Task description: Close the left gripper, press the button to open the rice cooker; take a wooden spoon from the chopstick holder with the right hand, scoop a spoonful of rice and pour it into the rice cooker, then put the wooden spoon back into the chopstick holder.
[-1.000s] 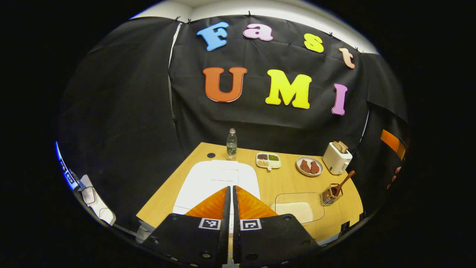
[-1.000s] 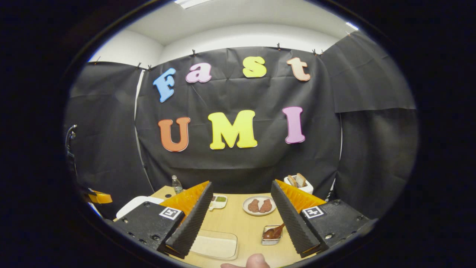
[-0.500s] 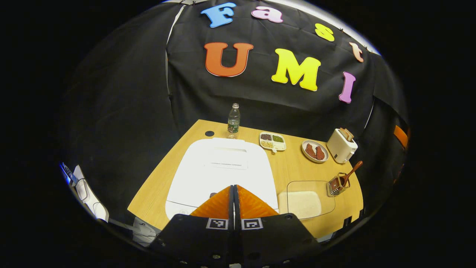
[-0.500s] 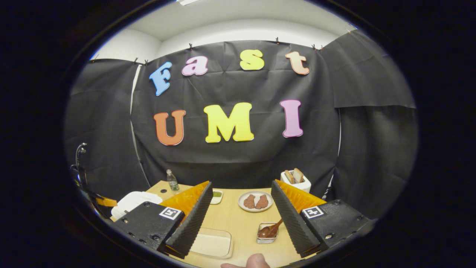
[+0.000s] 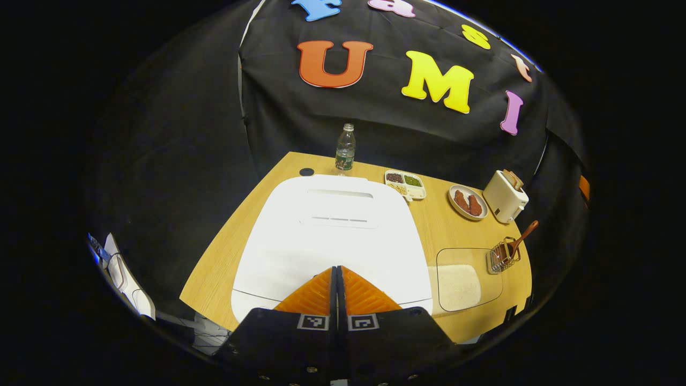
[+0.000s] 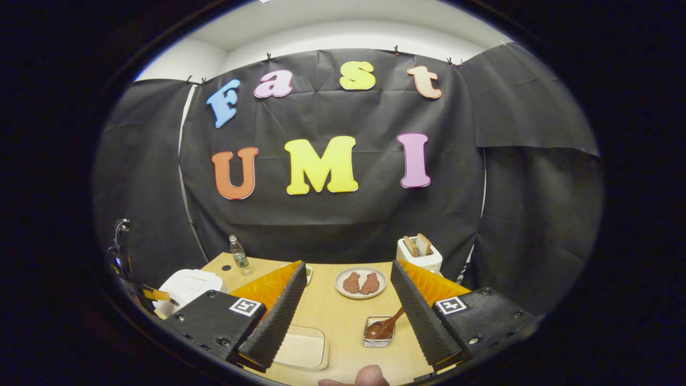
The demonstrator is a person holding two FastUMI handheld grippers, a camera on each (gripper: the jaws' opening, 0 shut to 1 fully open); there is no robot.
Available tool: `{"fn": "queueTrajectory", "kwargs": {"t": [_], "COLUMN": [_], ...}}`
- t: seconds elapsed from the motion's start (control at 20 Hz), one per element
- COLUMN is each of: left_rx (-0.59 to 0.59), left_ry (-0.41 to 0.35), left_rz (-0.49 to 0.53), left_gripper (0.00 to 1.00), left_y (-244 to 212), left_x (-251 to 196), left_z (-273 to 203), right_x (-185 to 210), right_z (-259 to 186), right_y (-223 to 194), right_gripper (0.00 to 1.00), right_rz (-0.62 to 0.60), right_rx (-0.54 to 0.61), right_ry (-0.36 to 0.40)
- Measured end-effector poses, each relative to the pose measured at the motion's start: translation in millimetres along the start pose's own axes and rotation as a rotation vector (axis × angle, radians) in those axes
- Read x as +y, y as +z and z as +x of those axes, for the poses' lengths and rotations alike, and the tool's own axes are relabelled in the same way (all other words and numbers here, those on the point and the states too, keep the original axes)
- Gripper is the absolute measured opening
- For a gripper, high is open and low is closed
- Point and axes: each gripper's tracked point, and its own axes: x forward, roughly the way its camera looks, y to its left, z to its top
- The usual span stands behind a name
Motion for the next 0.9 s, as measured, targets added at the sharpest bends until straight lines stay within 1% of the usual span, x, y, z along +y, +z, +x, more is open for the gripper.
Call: {"fn": "queueTrajectory", "kwargs": {"t": [0.05, 0.1, 0.15, 0.2, 0.35, 0.4, 0.55, 0.6, 0.65, 0.7, 0.75, 0.8, 0.9], "left_rx": [0.008, 0.019, 0.031, 0.039, 0.035, 0.041, 0.073, 0.069, 0.072, 0.055, 0.029, -0.023, -0.13], "left_ry": [-0.003, -0.003, -0.003, -0.006, -0.014, -0.016, -0.012, -0.013, -0.013, -0.011, -0.011, -0.011, -0.017], "left_rz": [-0.004, -0.006, -0.008, -0.007, 0.001, -0.007, -0.064, -0.063, -0.063, -0.065, -0.074, -0.087, -0.093], "left_gripper": [0.0, 0.0, 0.0, 0.0, 0.0, 0.0, 0.0, 0.0, 0.0, 0.0, 0.0, 0.0, 0.01], "left_y": [-2, -4, -9, -11, -12, -14, -21, -22, -24, -19, -15, -4, 23], "left_x": [-1, -1, 0, 0, -1, -1, 1, 1, 1, 1, 1, 0, -3], "left_z": [2, 4, 5, 5, 7, 9, 8, 5, 6, 6, 4, -1, -17], "right_x": [1, 2, 3, 4, 8, 8, 9, 8, 8, 8, 7, 5, 0], "right_z": [1, 1, 2, 3, 4, 4, 5, 4, 4, 3, 2, 1, 0], "right_y": [0, -1, -2, -2, -3, -2, -4, -4, -4, -4, -4, -3, -1], "right_gripper": [0.96, 1.0, 0.96, 0.96, 0.96, 1.0, 1.0, 0.96, 0.96, 1.0, 0.96, 1.0, 1.0], "right_rz": [-0.004, -0.009, -0.011, -0.011, -0.013, -0.013, -0.01, -0.006, -0.003, 0.001, 0.002, 0.005, 0.011], "right_rx": [0.002, 0.005, 0.008, 0.012, 0.015, 0.012, 0.018, 0.017, 0.014, 0.014, 0.015, 0.01, 0.003], "right_ry": [-0.001, -0.002, -0.002, 0.001, 0.007, 0.005, 0.003, 0.003, 0.003, 0.004, 0.003, 0.001, -0.007]}}
